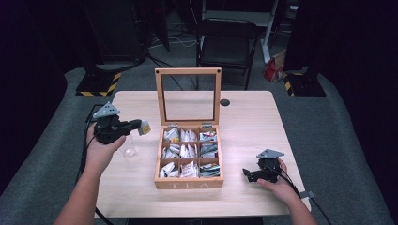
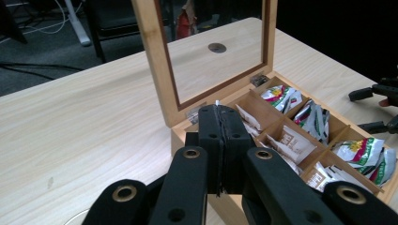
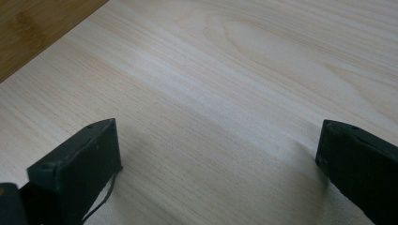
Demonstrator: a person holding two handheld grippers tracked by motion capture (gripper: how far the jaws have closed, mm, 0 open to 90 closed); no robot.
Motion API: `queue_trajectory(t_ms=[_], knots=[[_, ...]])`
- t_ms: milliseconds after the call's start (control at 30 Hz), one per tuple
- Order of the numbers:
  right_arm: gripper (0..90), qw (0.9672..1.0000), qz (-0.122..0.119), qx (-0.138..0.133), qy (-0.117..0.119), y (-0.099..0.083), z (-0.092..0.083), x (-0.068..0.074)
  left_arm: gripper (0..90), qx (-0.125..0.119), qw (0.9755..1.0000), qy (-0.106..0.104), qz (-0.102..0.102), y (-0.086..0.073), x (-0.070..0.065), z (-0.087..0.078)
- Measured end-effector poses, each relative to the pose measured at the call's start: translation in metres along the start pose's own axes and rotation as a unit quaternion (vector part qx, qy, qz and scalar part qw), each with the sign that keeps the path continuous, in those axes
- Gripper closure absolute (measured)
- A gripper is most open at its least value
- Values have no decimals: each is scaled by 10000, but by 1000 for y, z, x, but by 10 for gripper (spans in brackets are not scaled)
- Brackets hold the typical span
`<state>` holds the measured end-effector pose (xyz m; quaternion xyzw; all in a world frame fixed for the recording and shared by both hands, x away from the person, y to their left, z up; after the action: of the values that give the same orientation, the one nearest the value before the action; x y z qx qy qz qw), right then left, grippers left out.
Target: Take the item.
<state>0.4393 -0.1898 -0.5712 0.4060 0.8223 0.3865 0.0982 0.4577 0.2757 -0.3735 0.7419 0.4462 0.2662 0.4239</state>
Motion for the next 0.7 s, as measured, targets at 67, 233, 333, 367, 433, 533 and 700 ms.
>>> queue_trajectory(t_ms=[67, 233, 333, 367, 433, 533, 700], knots=[[0, 10000, -1, 22, -2, 0, 0, 0, 894, 9, 10000, 25, -5, 0, 4, -2], [0, 10000, -1, 18, -5, 0, 0, 0, 894, 14, 9999, 118, -63, -2, 11, -3], [0, 10000, 1, 8, -5, 0, 0, 0, 894, 35, 9998, 170, -97, -4, 17, -5], [0, 10000, 0, 9, 0, 0, 0, 0, 894, 43, 9998, 188, -108, -5, 19, -5], [0, 10000, -1, 21, 0, 0, 0, 0, 894, 54, 9996, 235, -136, -6, 23, -6], [0, 10000, 0, 13, 0, 0, 0, 0, 894, 56, 9994, 281, -202, -8, 27, -7], [0, 10000, 0, 18, 3, 0, 0, 0, 894, 86, 9988, 394, -263, -11, 37, -10]])
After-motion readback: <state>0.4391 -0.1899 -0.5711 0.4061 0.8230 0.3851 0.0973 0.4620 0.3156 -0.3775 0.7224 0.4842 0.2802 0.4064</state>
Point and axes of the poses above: each handheld gripper's, and its own axes: z roughly forward along the jaws, y roughly out of its top, x roughly to its left, the point moved 6 cm from there along z, roughly forward along the jaws, and after that the axes turned 12 degrees about y, right-handed, at the moved point
